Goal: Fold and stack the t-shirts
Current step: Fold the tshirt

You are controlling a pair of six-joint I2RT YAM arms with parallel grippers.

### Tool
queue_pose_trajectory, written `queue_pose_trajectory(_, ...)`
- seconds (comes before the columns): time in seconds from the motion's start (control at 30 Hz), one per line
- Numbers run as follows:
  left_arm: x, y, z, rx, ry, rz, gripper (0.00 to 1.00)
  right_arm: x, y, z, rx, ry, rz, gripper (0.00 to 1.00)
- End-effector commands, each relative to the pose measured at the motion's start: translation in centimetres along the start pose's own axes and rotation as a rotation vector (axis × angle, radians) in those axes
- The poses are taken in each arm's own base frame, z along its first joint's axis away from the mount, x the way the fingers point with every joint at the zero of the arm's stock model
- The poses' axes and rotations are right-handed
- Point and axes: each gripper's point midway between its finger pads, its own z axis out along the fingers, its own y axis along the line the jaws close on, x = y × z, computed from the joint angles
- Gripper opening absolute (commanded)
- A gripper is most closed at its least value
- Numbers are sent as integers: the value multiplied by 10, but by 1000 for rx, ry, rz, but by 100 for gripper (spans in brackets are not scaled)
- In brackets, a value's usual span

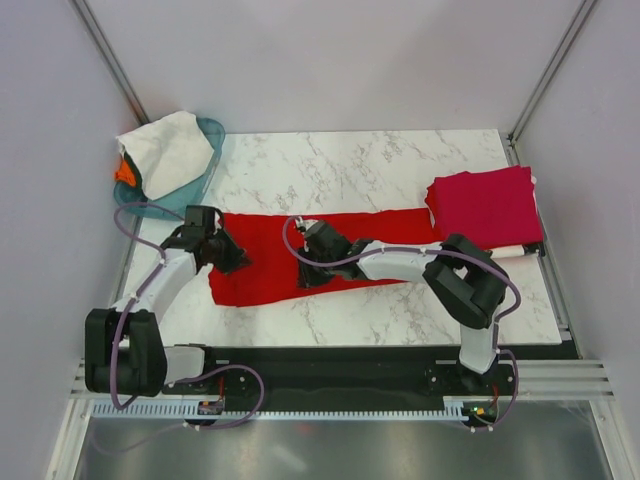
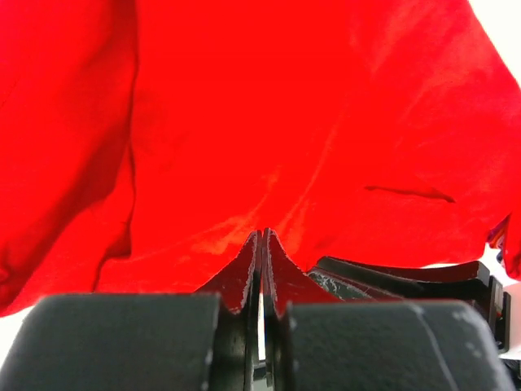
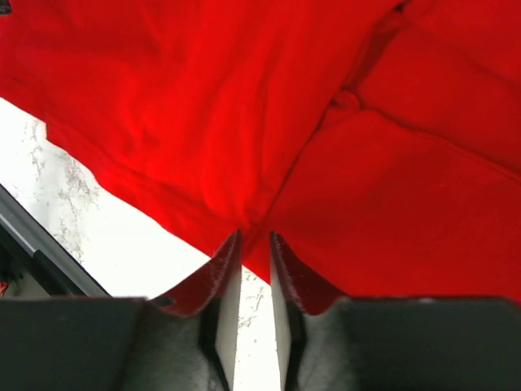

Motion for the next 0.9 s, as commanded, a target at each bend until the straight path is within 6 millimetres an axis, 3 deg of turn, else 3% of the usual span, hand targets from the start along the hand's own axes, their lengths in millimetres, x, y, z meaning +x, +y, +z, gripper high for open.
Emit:
queue_pose_trajectory(0.0,-2,-9,0,72,-43,-30,2,-8,17,3,-33,1,-34,25)
queue_pose_trajectory(0.2,9,-2,11,96,-36,-66,2,3,15,8,-16,24,-29,19)
queue_pose_trajectory(0.5,25,30,32,-24,17,-117,2,25,-18,-1,116,71,-46,10)
queue_pose_trajectory(0.7,23,49,29,-103,-38,-126,2,19,-20,-8,118,52,-59,8)
queue_pose_trajectory(0.87,35,62,33,-135,-13,-147,2,7,-13,-13,97,26,-56,10)
